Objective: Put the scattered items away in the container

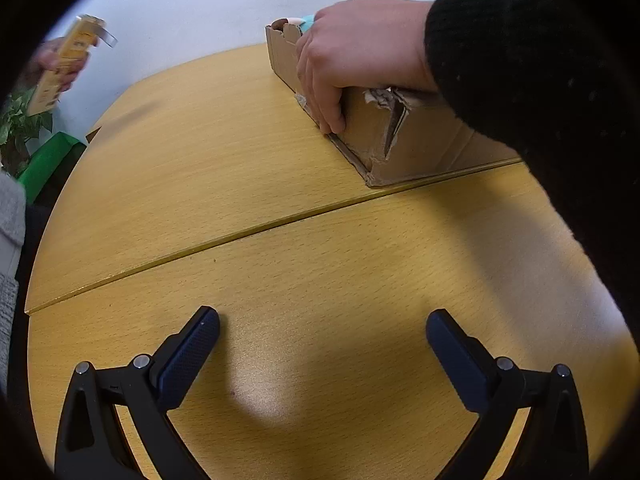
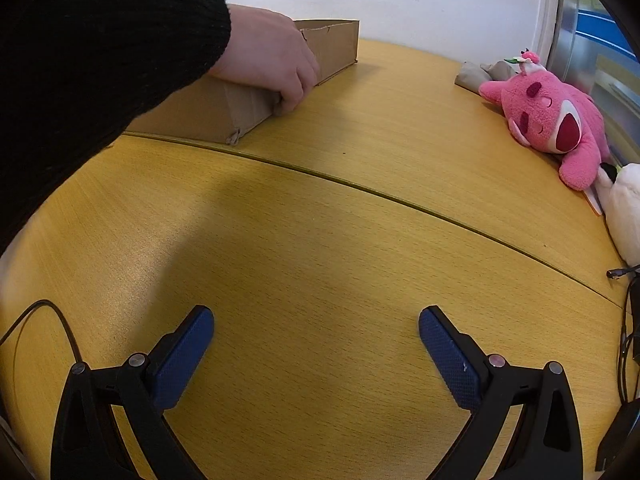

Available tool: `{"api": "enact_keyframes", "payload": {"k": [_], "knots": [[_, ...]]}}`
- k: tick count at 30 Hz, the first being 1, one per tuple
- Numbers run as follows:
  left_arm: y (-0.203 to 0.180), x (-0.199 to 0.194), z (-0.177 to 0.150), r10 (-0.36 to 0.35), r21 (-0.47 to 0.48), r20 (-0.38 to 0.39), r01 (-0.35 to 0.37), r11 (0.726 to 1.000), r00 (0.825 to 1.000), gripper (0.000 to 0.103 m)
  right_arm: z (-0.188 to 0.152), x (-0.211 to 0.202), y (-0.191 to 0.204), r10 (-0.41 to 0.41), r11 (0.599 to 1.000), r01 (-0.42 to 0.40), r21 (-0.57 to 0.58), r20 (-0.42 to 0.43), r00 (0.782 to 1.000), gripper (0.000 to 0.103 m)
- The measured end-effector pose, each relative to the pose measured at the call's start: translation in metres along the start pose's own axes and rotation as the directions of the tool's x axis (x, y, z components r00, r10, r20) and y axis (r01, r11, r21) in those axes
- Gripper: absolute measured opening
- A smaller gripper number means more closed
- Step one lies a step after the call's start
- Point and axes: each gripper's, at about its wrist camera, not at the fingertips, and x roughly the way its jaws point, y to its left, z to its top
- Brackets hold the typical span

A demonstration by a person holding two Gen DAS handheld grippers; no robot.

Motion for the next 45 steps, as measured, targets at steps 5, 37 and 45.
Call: {"api": "enact_keyframes", "payload": {"k": [5, 37, 45], "knots": [[-0.0002, -0.0001, -0.0001, 0.0, 0.001, 0.0, 0.0, 1.0, 1.0, 0.103, 0.0002, 0.0, -0.0004, 0.0, 1.0, 0.0, -0.002, -0.001, 1.0, 0.103], [-0.0011, 0.0044, 0.0046, -0.003, 0.003, 0.0, 0.003, 1.0, 1.0, 0.103, 0.0009, -0.0001, -0.0015, 0.0, 1.0, 0.0, -0.005, -0.003, 1.0, 0.103], [-0.0012, 0.0044, 0.0043, -0.003, 0.004, 0.0, 0.003, 1.0, 1.0, 0.103, 0.0009, 0.0, -0.0017, 0.0, 1.0, 0.0, -0.006, -0.003, 1.0, 0.103]]}}
